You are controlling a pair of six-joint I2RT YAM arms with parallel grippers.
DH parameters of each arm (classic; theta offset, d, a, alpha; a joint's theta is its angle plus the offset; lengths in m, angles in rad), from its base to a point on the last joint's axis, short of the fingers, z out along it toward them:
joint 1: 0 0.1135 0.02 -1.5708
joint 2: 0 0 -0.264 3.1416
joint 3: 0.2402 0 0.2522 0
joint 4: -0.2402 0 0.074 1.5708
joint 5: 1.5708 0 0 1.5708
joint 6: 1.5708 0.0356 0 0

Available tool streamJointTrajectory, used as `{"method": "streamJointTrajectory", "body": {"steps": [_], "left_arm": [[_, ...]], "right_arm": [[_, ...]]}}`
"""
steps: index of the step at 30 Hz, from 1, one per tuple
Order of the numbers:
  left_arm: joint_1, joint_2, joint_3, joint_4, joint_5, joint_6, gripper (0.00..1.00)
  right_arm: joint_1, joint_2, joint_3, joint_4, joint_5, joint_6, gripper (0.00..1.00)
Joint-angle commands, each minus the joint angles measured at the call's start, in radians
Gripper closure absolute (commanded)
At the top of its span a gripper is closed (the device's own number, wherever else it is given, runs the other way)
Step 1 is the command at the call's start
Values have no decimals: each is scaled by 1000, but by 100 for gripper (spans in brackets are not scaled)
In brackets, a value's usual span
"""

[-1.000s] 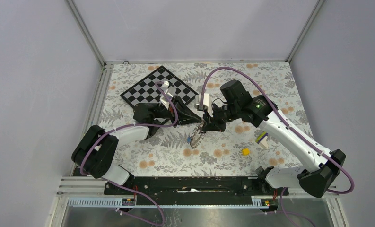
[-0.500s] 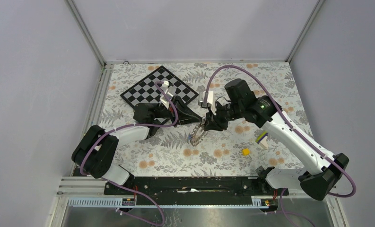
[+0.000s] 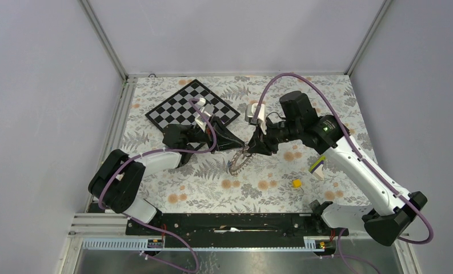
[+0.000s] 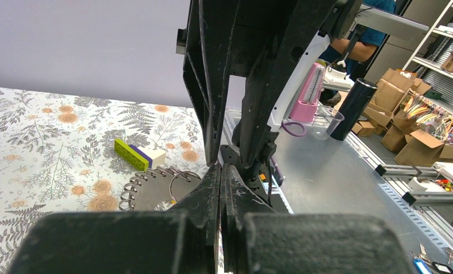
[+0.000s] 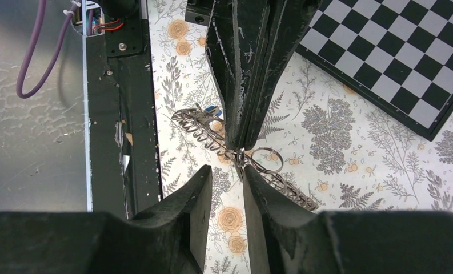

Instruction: Put the keys on the keyring

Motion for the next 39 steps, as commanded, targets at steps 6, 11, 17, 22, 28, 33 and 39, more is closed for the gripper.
{"method": "streamJointTrajectory", "body": {"steps": [6, 11, 17, 22, 28, 33, 39], "left_arm": [[-9, -4, 10, 118, -33, -1, 100], [-10, -6, 7, 118, -33, 1, 100], [-9, -7, 7, 118, -33, 2, 100], [-10, -11, 4, 118, -33, 6, 100], [-9, -12, 2, 117, -33, 9, 100], [-9, -14, -3, 116, -32, 22, 100], [-7, -25, -2, 73, -3, 102, 85]], "right_arm": [[-5, 23, 11, 49, -35, 20, 66], [-5, 28, 1, 61, -39, 21, 69], [-5, 30, -20, 75, -49, 27, 76], [-6, 32, -35, 83, -52, 27, 81], [-5, 30, -40, 89, -56, 31, 90], [-6, 27, -30, 71, -45, 22, 100], [-2, 84, 68, -84, 23, -26, 100]]}}
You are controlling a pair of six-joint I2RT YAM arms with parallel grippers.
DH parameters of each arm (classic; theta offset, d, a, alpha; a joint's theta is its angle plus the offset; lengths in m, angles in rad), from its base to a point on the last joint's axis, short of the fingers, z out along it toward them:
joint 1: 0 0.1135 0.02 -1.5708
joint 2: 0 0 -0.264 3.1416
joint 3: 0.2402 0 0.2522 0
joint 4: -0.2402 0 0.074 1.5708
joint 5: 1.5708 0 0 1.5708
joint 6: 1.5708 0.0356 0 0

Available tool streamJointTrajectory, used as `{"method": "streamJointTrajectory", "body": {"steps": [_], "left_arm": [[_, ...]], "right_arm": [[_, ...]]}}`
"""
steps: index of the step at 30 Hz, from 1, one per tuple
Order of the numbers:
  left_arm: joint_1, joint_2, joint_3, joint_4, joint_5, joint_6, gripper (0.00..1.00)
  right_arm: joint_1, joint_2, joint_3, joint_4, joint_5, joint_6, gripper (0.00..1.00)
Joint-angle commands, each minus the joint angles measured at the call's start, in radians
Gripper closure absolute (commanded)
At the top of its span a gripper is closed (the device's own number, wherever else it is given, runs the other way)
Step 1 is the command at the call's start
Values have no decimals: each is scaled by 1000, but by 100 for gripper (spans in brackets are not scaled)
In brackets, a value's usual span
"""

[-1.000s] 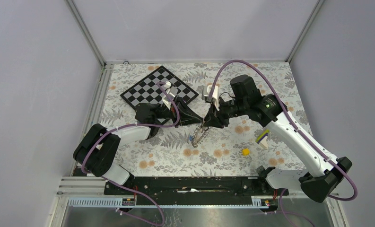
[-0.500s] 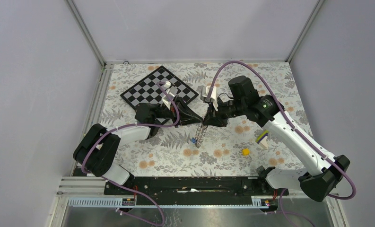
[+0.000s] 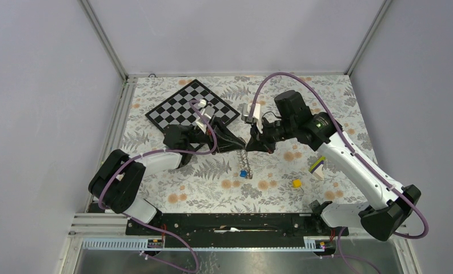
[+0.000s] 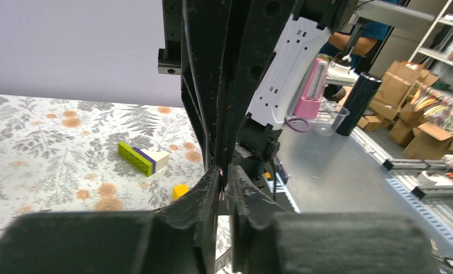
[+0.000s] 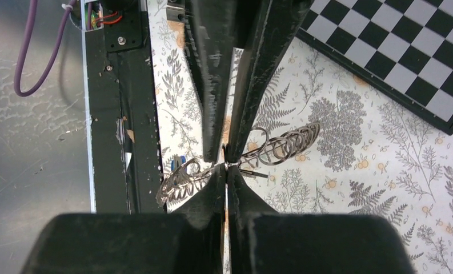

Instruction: Put the keys on the keyring

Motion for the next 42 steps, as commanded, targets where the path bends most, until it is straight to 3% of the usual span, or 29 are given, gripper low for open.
{"method": "streamJointTrajectory", "body": {"steps": [1, 5, 11, 20, 42], "left_arm": [[1, -29, 8, 46, 8, 95, 78], [1, -26, 39, -40, 36, 145, 59], [-8, -2, 61, -74, 50, 165, 54], [-24, 8, 63, -177, 31, 249, 60], [-47, 41, 84, -173, 40, 229, 83]], "right_arm": [[5, 66, 117, -161, 54, -53, 100], [26, 143, 221, -319, 121, -97, 100], [48, 195, 307, -393, 190, -109, 100], [69, 226, 371, -432, 216, -121, 100], [84, 260, 392, -458, 220, -117, 100]]}}
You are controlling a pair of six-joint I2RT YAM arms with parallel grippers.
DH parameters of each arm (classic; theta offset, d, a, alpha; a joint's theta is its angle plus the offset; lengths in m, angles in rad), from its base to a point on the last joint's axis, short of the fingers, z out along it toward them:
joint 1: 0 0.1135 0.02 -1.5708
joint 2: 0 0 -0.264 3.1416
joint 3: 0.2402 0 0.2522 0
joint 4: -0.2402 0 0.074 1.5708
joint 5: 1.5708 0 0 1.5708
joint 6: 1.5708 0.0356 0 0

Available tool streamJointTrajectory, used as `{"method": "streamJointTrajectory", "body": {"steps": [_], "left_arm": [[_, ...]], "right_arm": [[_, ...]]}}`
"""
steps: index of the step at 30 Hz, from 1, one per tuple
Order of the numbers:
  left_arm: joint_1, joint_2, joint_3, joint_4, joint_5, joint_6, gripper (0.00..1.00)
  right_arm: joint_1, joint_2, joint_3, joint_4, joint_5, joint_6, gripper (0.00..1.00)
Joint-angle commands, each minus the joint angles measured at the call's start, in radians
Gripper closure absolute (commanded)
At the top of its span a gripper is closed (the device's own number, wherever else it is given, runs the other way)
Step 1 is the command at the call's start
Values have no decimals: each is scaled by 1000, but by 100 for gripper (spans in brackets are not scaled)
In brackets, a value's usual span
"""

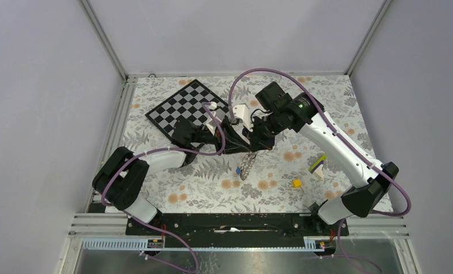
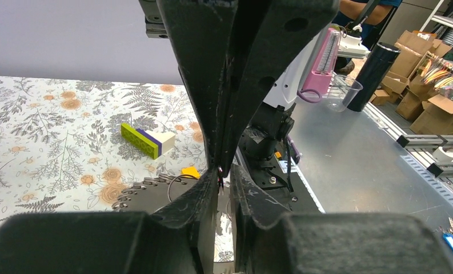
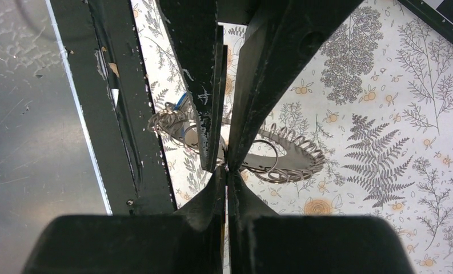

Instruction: Put the keys on the keyring

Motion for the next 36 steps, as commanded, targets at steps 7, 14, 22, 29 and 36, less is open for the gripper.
{"method": "streamJointTrajectory", "body": {"steps": [7, 14, 22, 29, 36], "left_arm": [[-4, 7, 32, 66, 11, -12, 100], [4, 16, 5, 204, 6, -108, 100], [13, -18, -29, 308, -70, -200, 100], [13, -62, -50, 326, -151, -257, 100], [12, -58, -41, 336, -202, -321, 100]], "right_arm": [[13, -4, 26, -1, -4, -2, 100], [12, -54, -35, 61, 19, 8, 97], [8, -211, -201, 287, 34, 56, 70], [-45, -298, -254, 396, -83, 80, 65], [-84, -322, -290, 429, -164, 92, 64]]}}
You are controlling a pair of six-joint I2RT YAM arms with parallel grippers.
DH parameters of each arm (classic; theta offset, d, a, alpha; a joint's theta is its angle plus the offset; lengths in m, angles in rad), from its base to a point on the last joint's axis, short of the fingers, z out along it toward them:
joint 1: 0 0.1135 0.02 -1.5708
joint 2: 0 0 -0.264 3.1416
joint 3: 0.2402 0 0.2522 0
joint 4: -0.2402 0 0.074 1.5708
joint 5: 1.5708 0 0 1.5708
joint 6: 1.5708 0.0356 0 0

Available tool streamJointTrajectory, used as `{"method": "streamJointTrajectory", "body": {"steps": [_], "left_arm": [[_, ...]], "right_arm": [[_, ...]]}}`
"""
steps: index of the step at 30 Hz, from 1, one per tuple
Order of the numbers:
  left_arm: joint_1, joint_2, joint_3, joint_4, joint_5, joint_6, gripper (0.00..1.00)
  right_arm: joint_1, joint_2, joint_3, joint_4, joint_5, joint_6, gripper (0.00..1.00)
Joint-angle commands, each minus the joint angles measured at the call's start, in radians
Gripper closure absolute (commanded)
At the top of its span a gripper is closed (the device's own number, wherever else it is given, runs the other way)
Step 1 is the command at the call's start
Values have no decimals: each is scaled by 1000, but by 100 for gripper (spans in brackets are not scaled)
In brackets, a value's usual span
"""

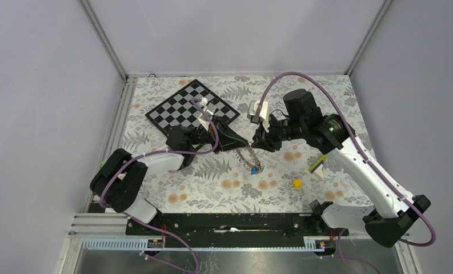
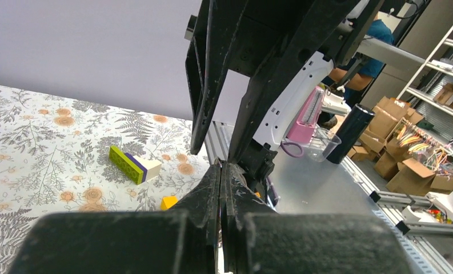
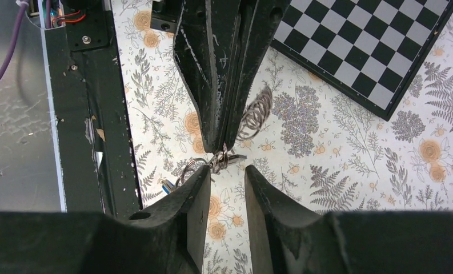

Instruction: Put the keys on the keyring

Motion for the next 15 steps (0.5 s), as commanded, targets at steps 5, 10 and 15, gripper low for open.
{"method": "streamJointTrajectory", "body": {"steps": [5, 10, 15], "left_arm": [[2, -33, 5, 141, -69, -43, 100], [2, -31, 7, 141, -52, -39, 100], [-3, -30, 10, 140, -32, -36, 100]], "right_arm": [[-35, -23, -28, 61, -120, 19, 65], [-35, -17, -50, 78, -132, 11, 67], [-35, -11, -51, 82, -125, 1, 70]]}}
